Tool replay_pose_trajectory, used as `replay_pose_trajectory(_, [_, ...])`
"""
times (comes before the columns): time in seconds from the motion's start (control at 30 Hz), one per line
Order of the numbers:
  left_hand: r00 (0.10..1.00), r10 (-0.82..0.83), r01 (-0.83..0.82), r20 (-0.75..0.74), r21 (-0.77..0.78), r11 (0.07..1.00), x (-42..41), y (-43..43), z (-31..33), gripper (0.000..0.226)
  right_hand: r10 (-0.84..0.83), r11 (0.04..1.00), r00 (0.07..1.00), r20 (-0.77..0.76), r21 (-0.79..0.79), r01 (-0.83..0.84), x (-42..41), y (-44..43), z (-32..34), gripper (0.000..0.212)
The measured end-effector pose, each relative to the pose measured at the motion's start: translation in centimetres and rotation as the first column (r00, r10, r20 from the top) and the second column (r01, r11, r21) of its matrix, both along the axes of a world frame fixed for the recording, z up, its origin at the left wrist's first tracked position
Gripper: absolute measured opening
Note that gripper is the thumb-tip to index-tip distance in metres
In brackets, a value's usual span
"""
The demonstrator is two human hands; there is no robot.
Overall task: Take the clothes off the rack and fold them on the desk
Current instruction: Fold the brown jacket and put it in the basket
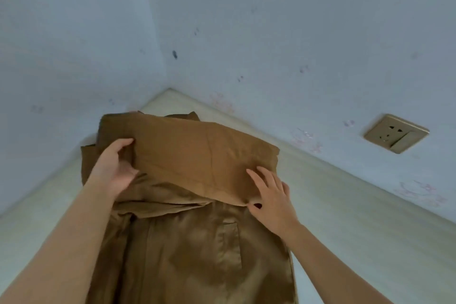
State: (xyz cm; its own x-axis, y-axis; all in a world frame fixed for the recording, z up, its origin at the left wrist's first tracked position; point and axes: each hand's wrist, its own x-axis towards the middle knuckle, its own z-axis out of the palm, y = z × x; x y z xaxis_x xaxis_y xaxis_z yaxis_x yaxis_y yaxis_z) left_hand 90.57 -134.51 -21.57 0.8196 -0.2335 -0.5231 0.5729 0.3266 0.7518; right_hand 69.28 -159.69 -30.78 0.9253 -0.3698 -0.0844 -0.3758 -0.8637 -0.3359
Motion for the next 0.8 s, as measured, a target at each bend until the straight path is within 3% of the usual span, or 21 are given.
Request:
replay_pose_trajectory(0.17, [0.906, 0.397, -0.41, 0.144, 0.075, 0.909, 5.3, 12.6, 2.1, 0.037, 0.126, 0.989, 0.986, -0.107, 0.085, -0.118, 5.7, 4.9, -0.9, 0.086])
replay_pose_trajectory(0.27, [0.828, 0.519, -0.561, 0.212, 0.332, 0.758, 5.9, 18.3, -1.4, 0.042, 0.242, 0.97, 0.939, -0.246, 0.077, -0.23, 8.4, 8.6, -2.5, 0.081])
replay_pose_trajectory(0.33, [0.865, 0.467, -0.486, 0.185, 0.539, 0.688, 5.1, 20.8, -5.4, 0.043, 0.267, 0.962, 0.902, -0.341, 0.034, -0.272, 9.3, 10.3, -4.0, 0.08])
replay_pose_trajectory(0.43, [0.951, 0.308, -0.227, 0.01, 0.699, 0.678, 3.1, 22.3, -10.3, 0.049, 0.278, 0.953, 0.877, -0.393, 0.002, -0.301, 10.0, 11.7, -5.2, 0.088])
replay_pose_trajectory(0.5, [0.964, 0.263, -0.12, -0.026, 0.844, 0.522, 1.8, 21.7, -11.7, 0.073, 0.322, 0.943, 0.865, -0.384, 0.045, -0.33, 10.6, 11.9, -4.9, 0.087])
replay_pose_trajectory(0.57, [0.97, 0.22, -0.168, 0.106, 0.944, 0.286, 0.6, 20.1, -11.5, 0.092, 0.354, 0.935, 0.879, -0.32, 0.11, -0.336, 11.4, 11.7, -3.8, 0.074])
replay_pose_trajectory(0.63, [0.928, 0.152, -0.363, 0.339, 0.916, 0.174, 0.3, 18.2, -10.8, 0.088, 0.288, 0.955, 0.95, -0.117, 0.108, -0.276, 12.4, 10.3, -2.8, 0.044])
replay_pose_trajectory(0.67, [0.892, 0.128, -0.449, 0.433, 0.881, 0.149, 0.5, 17.3, -10.5, 0.084, 0.221, 0.97, 0.975, 0.017, 0.106, -0.221, 12.9, 9.3, -2.3, 0.037])
replay_pose_trajectory(0.73, [0.838, -0.025, -0.533, 0.544, 0.829, 0.17, 1.2, 14.8, -9.9, 0.067, 0.053, 0.987, 0.977, 0.208, 0.137, -0.083, 14.2, 6.8, -1.3, 0.043])
replay_pose_trajectory(0.8, [0.783, -0.265, -0.478, 0.562, 0.818, 0.32, 2.3, 11.5, -10.1, 0.043, -0.114, 0.981, 0.963, 0.244, 0.181, 0.07, 15.7, 3.8, -0.1, 0.048])
